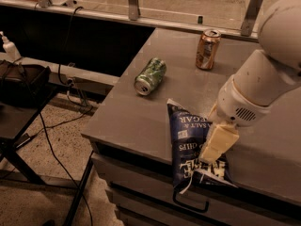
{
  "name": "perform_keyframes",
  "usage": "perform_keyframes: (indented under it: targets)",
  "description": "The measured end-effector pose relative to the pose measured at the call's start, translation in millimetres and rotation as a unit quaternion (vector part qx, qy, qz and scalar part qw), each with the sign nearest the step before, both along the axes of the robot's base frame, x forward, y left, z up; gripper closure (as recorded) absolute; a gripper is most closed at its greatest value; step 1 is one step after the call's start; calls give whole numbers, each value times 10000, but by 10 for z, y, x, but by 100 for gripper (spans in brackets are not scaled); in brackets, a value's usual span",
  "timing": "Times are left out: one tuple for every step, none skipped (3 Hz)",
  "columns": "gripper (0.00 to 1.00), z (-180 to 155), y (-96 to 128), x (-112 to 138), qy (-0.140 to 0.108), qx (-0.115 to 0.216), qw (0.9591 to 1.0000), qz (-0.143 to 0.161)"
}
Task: Move blue chip bag near orange can
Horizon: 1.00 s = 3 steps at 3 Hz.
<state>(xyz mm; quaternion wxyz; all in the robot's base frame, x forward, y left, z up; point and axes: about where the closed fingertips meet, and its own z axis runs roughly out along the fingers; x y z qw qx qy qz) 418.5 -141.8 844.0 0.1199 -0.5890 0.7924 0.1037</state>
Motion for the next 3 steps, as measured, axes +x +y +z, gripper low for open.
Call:
perform_keyframes:
  targets:
    - [100, 1, 0, 1, -1, -1, 10000, 0]
    - [100, 113, -7, 123, -126, -100, 9999, -34]
    - [100, 341, -135, 315, -382, -149, 9989, -224]
